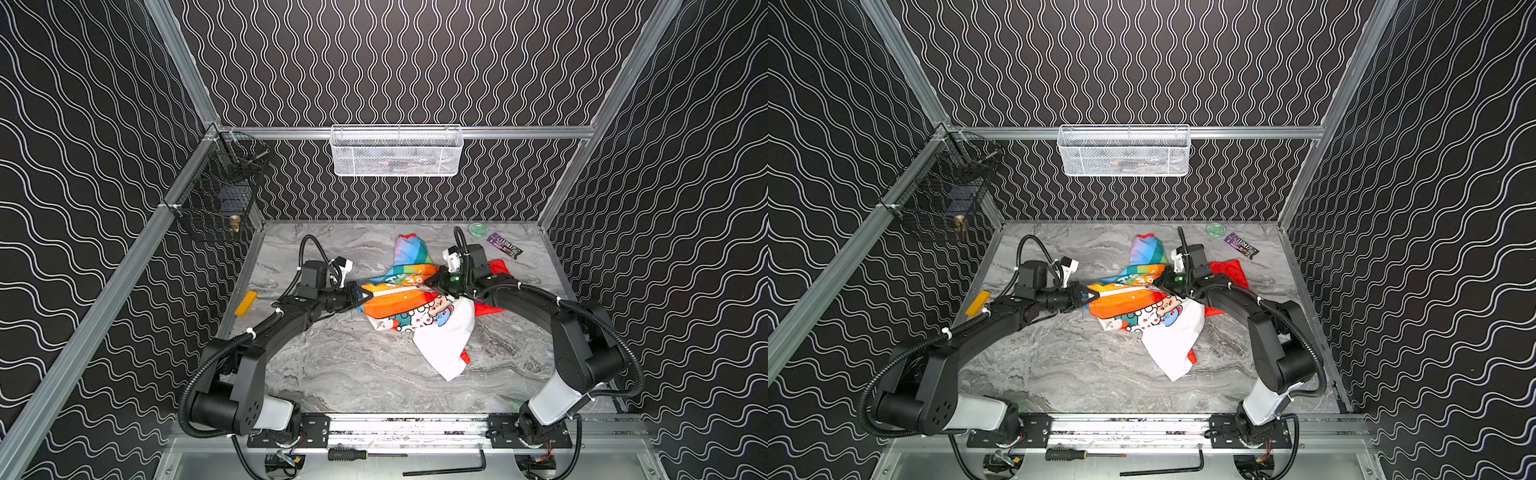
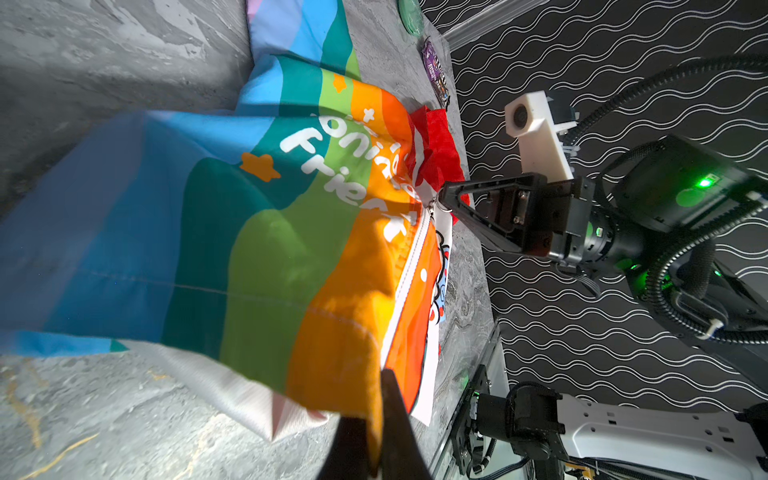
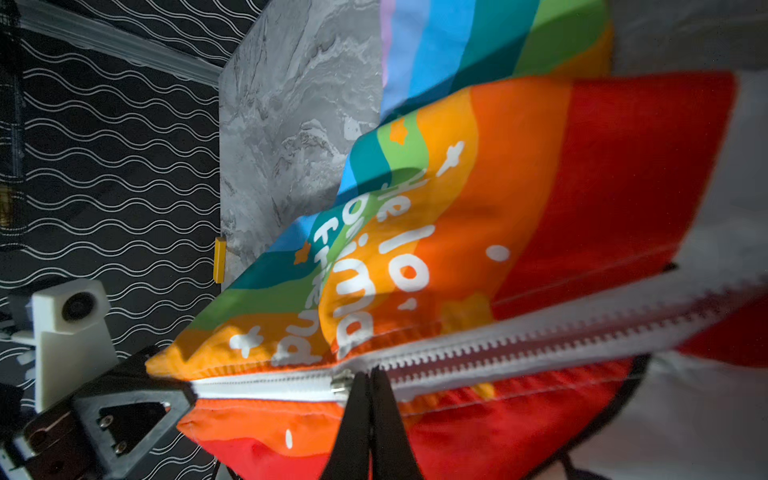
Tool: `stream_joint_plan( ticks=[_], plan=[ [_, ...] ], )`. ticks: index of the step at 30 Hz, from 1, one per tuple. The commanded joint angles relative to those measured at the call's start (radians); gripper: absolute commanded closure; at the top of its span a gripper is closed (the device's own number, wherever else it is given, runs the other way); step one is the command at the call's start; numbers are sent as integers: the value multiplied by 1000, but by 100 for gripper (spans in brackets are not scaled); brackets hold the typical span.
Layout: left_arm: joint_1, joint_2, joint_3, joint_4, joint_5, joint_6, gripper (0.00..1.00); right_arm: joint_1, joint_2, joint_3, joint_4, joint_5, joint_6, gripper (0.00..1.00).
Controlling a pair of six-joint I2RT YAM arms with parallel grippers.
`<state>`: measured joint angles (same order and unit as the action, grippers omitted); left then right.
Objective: Zip up the jacket
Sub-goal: 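Pull the slider along the zipper with the right gripper while the left holds the bottom, then drag the slider farther up the zipper toward the red hood with the right gripper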
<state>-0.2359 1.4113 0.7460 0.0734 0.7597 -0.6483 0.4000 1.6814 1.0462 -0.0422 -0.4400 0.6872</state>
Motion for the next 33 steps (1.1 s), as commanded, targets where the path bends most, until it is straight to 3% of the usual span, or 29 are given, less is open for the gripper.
stream_joint_plan(
  ticks=[1, 33],
  plan=[
    [1, 1, 9, -4, -4, 30, 100, -8, -12, -6, -10, 19, -18, 100],
    [3, -13, 3, -18, -19, 42, 100, -46, -31, -25, -16, 14, -26, 100]
  ],
)
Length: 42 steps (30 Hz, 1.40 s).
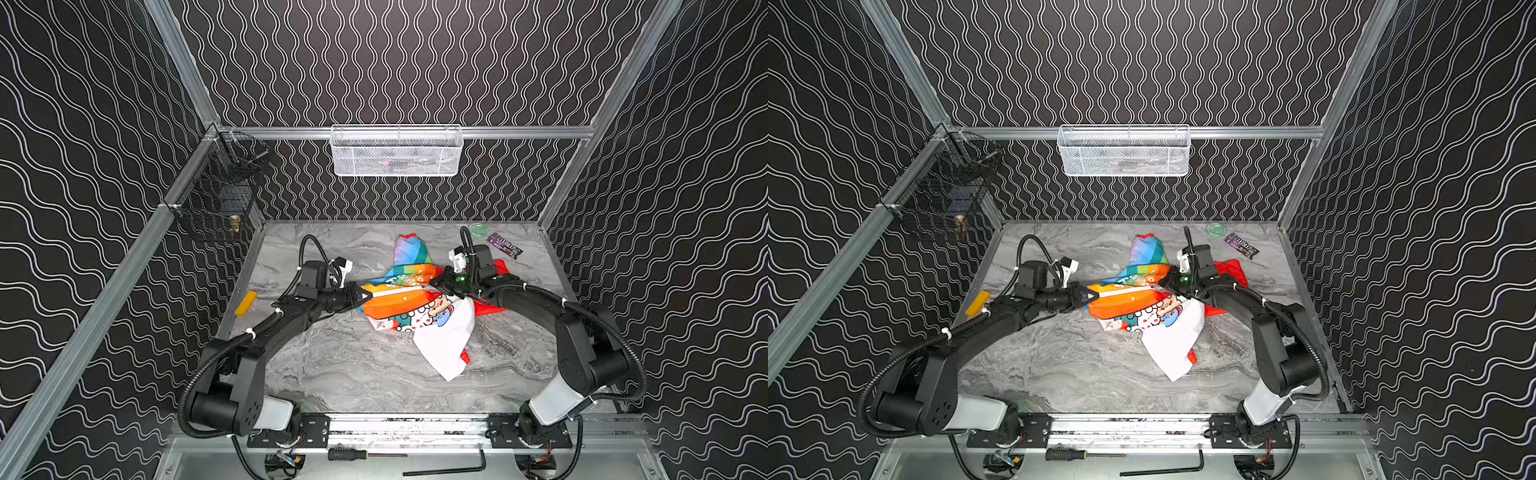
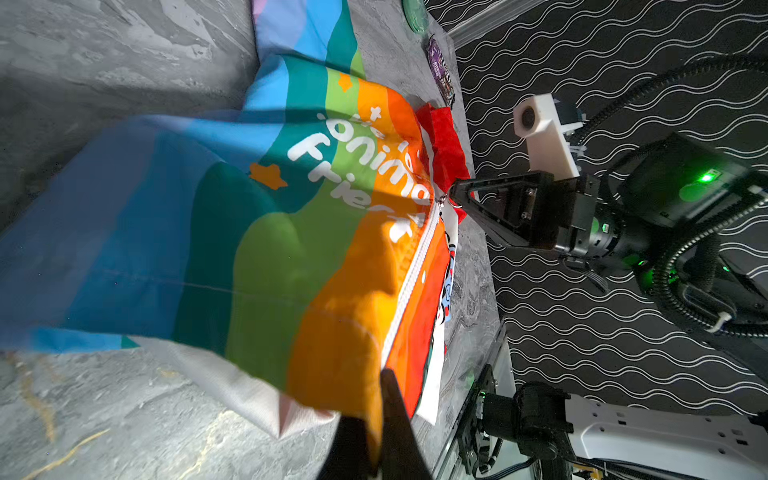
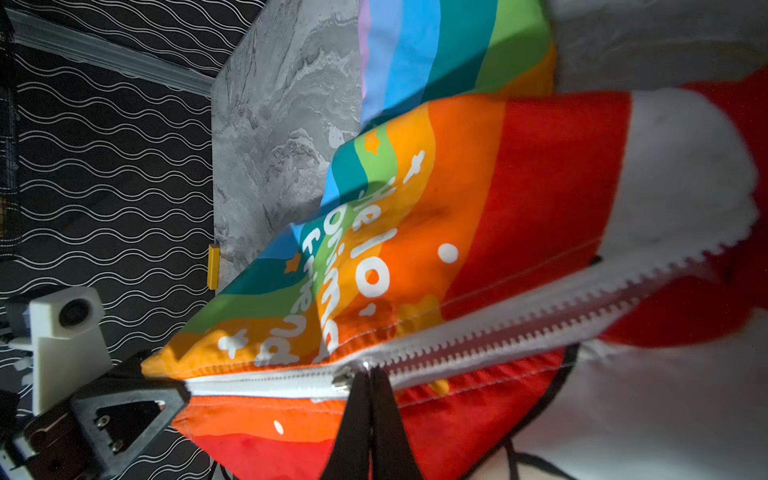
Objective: Zip up the jacket
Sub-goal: 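Drag the slider farther up the zipper toward the red hood with the right gripper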
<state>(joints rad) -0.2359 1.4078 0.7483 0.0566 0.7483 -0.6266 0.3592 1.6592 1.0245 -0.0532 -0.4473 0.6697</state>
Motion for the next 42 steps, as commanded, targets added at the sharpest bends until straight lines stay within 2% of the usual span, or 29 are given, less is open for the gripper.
stream_joint_plan(
  ticks=[1, 42],
  plan=[
    [2, -10, 0, -1, -7, 19, 100, -6, -9, -4, -5, 20, -9, 100],
    [1, -15, -9, 9, -13, 12, 100, -68, -34, -21, -17, 28, -19, 100]
  ],
)
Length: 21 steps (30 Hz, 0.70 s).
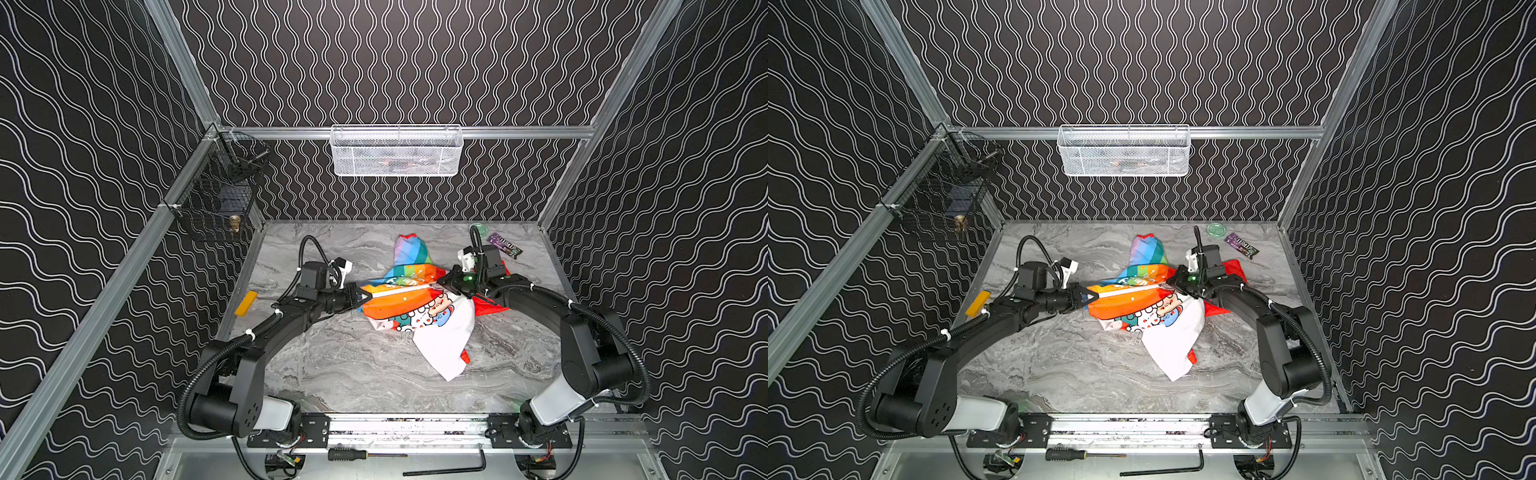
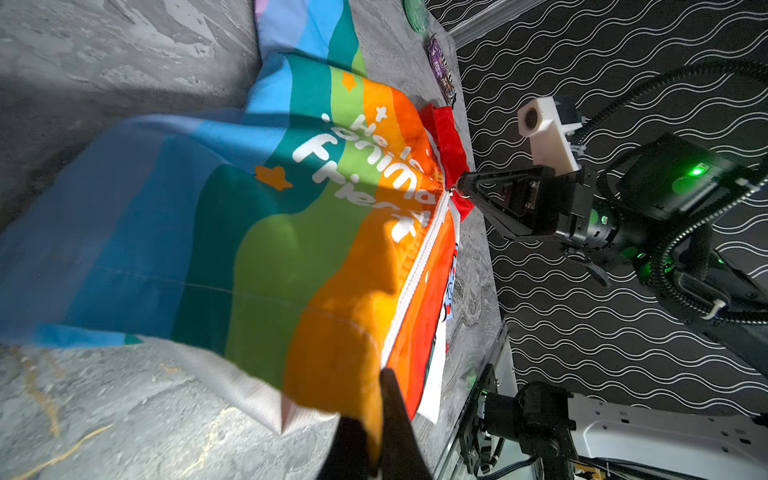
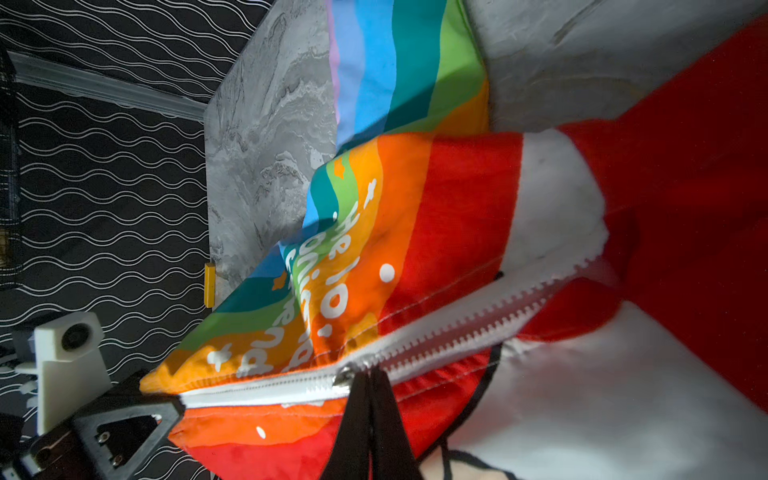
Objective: Zip up the jacket
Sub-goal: 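Drag the slider farther up the zipper toward the red hood with the right gripper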
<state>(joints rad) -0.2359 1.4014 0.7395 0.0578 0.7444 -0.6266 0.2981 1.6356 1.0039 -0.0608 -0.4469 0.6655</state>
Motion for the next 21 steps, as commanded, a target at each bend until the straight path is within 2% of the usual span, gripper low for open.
stream_joint_plan(
  ticks=[1, 21],
  plan=[
    [1, -8, 0, 7, -8, 12, 100, -8, -11, 0, -11, 27, -16, 100],
    [1, -4, 9, -1, -7, 19, 100, -66, -27, -39, -32, 23, -39, 100]
  ],
)
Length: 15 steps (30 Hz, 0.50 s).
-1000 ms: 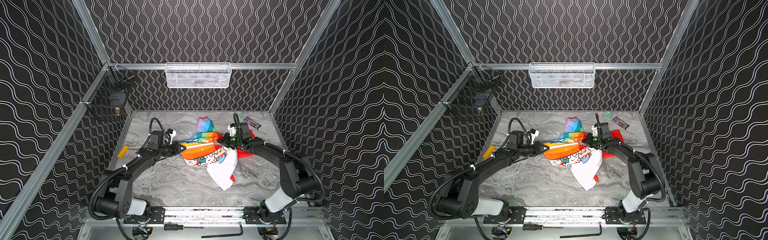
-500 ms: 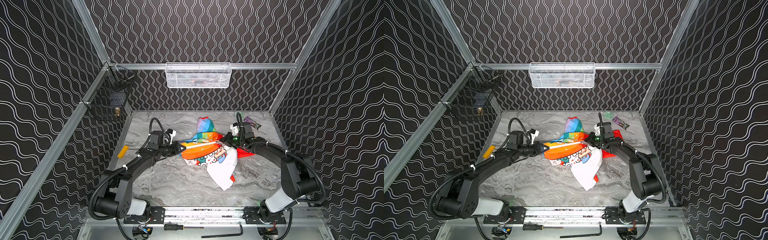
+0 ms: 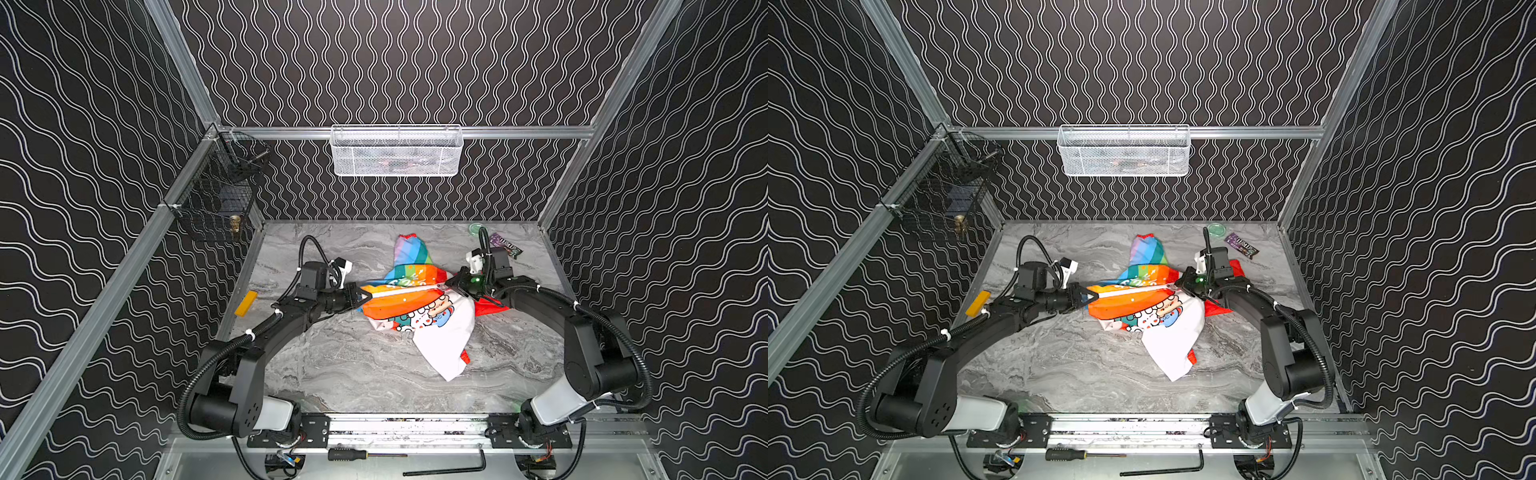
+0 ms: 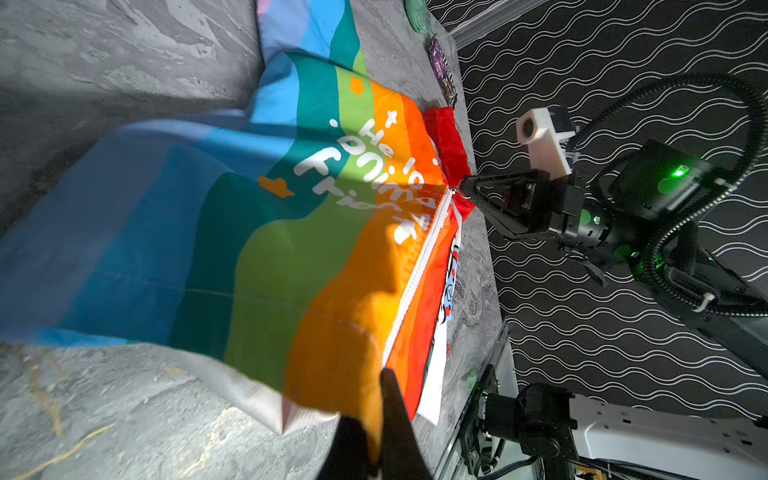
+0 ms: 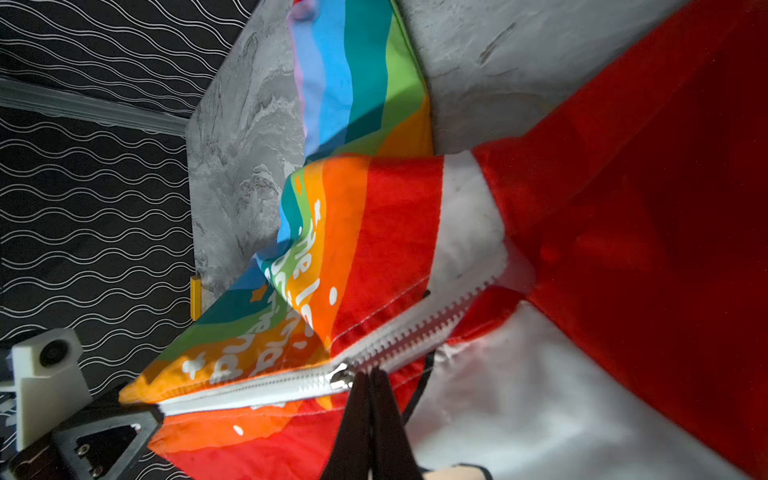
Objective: Zip up the jacket
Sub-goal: 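Drag the slider farther up the zipper toward the red hood with the right gripper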
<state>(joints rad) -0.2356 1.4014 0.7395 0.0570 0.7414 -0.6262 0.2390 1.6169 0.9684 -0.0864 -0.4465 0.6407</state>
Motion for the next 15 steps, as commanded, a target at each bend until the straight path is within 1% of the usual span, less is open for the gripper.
stream_joint_plan(
  ticks=[1, 15],
  plan=[
    [1, -4, 11, 0, -4, 19, 100, -11, -11, -4, -7, 22, -16, 100],
    [1, -2, 13, -2, -6, 19, 100, -38, -15, -10, -14, 15, -28, 100]
  ],
)
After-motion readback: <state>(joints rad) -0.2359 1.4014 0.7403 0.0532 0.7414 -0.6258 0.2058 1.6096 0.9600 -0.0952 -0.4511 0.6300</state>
